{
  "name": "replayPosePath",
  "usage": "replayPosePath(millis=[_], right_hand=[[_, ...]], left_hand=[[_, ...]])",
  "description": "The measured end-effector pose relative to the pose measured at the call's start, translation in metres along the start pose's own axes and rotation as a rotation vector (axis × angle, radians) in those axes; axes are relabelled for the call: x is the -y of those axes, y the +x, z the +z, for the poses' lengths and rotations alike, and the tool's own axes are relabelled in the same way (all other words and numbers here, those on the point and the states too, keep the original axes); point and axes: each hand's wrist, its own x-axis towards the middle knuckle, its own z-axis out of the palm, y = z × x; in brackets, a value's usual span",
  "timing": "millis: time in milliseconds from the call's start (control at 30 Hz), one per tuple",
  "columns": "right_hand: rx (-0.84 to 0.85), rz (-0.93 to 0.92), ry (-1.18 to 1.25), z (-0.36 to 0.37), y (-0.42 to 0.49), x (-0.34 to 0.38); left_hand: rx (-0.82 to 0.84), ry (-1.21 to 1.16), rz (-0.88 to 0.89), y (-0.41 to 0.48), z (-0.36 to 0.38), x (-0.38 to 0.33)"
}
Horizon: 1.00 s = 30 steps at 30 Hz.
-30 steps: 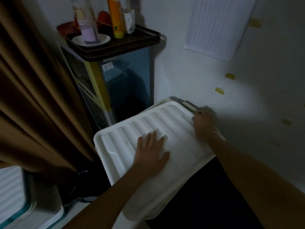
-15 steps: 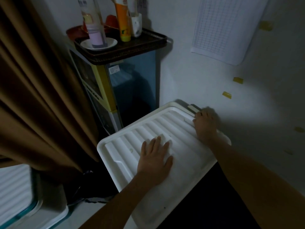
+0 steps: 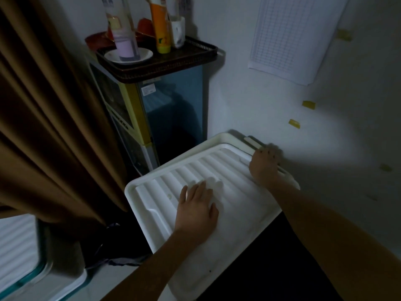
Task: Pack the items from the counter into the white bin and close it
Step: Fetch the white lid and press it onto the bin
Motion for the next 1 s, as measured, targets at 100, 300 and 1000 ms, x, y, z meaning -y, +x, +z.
replayPosePath(millis=[100,300,1000], right_hand=[[0.016,0.000,-0.036,0.005,-0.008,0.005],[0.046,0.075,0.171,0.003,-0.005,0.003],[-0.155,0.073,0.306,0.002,0.026,0.009]], left_hand=[[-0.032,-0.003,0.003,-0.003,-0.003,0.001],[-0.059,0.009,-0.010,-0.008,-0.006,0.005],[-0.005,-0.014,-0.063,0.021,0.003,0.007]])
